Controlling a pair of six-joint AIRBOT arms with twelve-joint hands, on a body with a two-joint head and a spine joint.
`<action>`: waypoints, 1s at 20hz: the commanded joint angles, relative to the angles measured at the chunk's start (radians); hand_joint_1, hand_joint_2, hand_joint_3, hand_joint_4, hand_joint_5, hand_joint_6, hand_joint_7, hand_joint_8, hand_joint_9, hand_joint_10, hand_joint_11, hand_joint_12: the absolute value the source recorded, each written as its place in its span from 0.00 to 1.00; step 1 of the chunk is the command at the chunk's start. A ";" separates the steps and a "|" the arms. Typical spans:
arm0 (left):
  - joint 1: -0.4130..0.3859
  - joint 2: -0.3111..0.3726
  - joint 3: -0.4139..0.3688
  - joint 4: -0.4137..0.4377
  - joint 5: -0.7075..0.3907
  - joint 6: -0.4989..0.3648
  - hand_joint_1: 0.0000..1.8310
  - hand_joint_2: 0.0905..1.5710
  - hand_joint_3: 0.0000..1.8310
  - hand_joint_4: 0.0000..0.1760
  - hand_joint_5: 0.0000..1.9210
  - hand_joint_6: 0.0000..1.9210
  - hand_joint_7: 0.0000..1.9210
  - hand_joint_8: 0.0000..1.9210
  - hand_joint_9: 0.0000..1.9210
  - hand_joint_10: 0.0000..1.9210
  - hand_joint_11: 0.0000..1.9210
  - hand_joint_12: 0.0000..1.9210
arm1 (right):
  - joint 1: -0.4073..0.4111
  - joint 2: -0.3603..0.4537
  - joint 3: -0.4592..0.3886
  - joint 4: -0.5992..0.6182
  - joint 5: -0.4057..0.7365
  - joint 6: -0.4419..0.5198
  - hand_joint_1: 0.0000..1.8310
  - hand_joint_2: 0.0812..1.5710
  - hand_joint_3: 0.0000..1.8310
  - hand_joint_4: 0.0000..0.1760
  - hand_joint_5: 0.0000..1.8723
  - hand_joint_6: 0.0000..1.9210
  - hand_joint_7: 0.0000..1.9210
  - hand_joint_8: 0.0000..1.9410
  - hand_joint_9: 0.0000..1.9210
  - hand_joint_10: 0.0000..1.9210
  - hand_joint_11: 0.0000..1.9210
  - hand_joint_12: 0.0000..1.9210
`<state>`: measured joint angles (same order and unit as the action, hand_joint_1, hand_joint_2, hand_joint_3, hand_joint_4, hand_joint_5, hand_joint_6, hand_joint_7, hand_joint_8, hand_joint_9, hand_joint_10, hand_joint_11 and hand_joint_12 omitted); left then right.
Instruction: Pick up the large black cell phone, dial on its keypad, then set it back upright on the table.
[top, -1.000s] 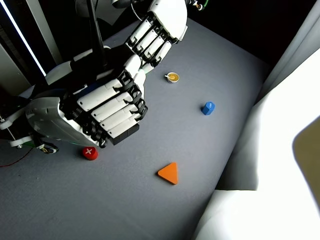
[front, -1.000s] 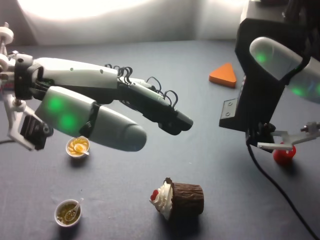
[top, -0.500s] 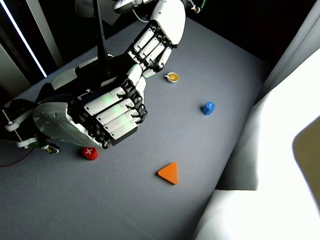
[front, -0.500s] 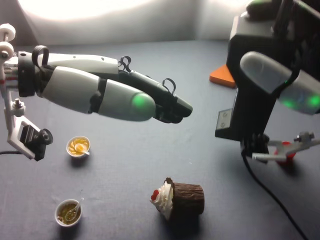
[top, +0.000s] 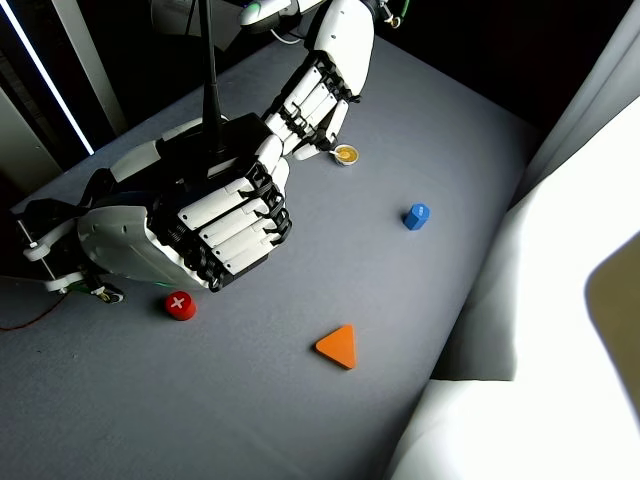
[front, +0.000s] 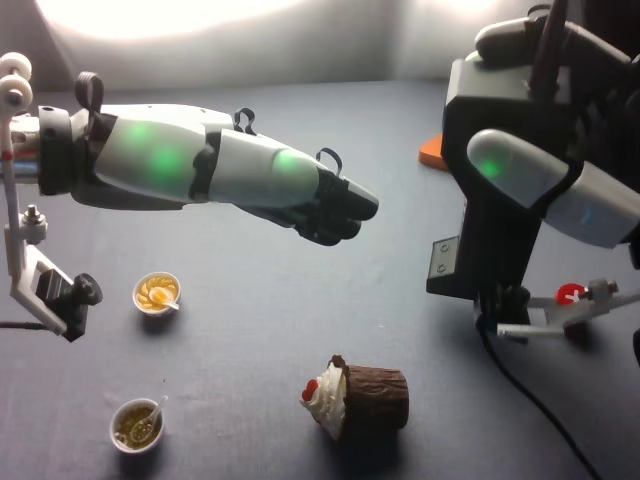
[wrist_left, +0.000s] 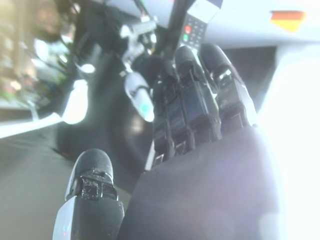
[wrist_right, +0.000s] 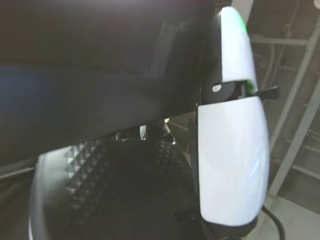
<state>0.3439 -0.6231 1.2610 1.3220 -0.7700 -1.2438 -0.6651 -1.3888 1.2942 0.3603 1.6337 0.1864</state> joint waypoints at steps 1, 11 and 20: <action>-0.017 0.007 -0.002 -0.060 -0.034 -0.027 0.00 0.75 0.00 0.00 0.20 0.00 0.24 0.00 0.24 0.00 0.03 0.43 | 0.002 0.009 0.004 -0.027 0.129 0.022 0.68 0.73 0.00 0.00 0.46 0.55 0.45 0.66 0.45 0.69 0.44 0.77; -0.012 0.005 0.015 -0.017 -0.035 -0.085 0.00 0.75 0.00 0.00 0.20 0.00 0.27 0.01 0.24 0.01 0.02 0.42 | 0.002 -0.013 0.050 -0.029 0.130 0.034 0.75 0.70 0.00 0.00 0.50 0.47 0.47 0.55 0.48 0.69 0.45 0.72; 0.031 -0.001 0.062 -0.016 -0.047 -0.114 0.00 0.75 0.00 0.00 0.20 0.01 0.28 0.01 0.25 0.01 0.04 0.43 | 0.008 -0.023 0.061 -0.053 0.130 0.035 0.80 0.72 0.00 0.00 0.47 0.49 0.42 0.59 0.45 0.67 0.42 0.84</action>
<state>0.3977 -0.6254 1.3235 1.3853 -0.7589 -1.3502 -0.6647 -1.4197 1.3510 0.3233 1.6341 0.2012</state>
